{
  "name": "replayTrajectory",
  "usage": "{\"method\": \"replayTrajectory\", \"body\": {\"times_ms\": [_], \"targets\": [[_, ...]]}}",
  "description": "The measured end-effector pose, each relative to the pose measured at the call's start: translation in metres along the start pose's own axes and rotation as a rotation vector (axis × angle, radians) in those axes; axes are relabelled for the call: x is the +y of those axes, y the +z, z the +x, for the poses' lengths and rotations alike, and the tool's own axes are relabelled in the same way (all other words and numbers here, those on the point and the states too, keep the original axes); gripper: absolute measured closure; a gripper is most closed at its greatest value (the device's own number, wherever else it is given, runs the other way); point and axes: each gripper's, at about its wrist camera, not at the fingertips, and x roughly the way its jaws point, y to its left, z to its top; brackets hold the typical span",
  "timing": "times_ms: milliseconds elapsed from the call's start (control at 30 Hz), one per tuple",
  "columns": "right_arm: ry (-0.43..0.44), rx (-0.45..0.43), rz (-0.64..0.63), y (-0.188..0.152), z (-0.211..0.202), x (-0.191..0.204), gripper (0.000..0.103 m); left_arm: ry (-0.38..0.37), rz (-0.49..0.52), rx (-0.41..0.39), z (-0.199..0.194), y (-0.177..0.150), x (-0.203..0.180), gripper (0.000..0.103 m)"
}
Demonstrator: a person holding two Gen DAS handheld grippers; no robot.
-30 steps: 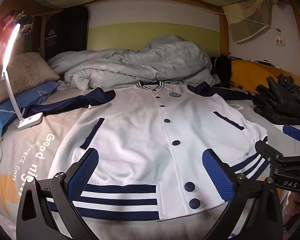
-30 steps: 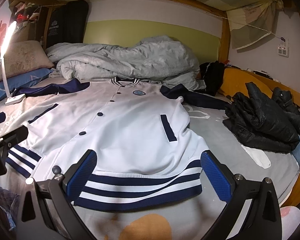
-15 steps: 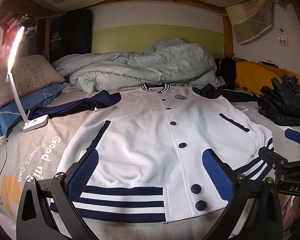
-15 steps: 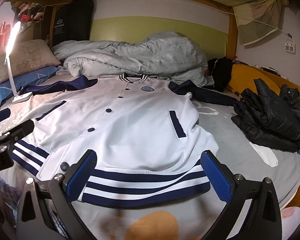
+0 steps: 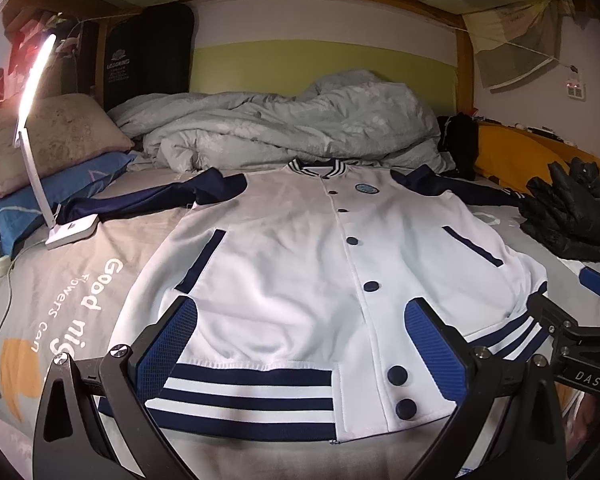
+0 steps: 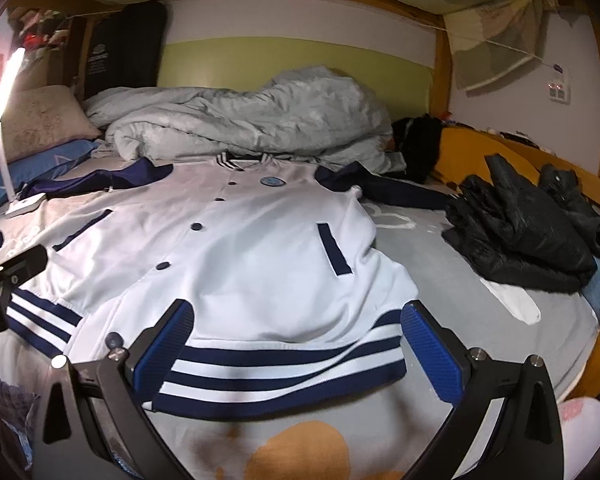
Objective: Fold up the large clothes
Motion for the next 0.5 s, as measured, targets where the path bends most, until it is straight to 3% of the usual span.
{"method": "replayTrajectory", "body": {"times_ms": [333,500], "targets": [[0.049,0.064,0.102,-0.002,0.011,-0.015,0.000,0.008,0.037,-0.017,-0.001,0.001,-0.004,0.000],[0.017,0.043,0.089,-0.001,0.008,-0.014,0.000,-0.005,0.050,-0.019,-0.002,0.001,-0.008,0.000]]}}
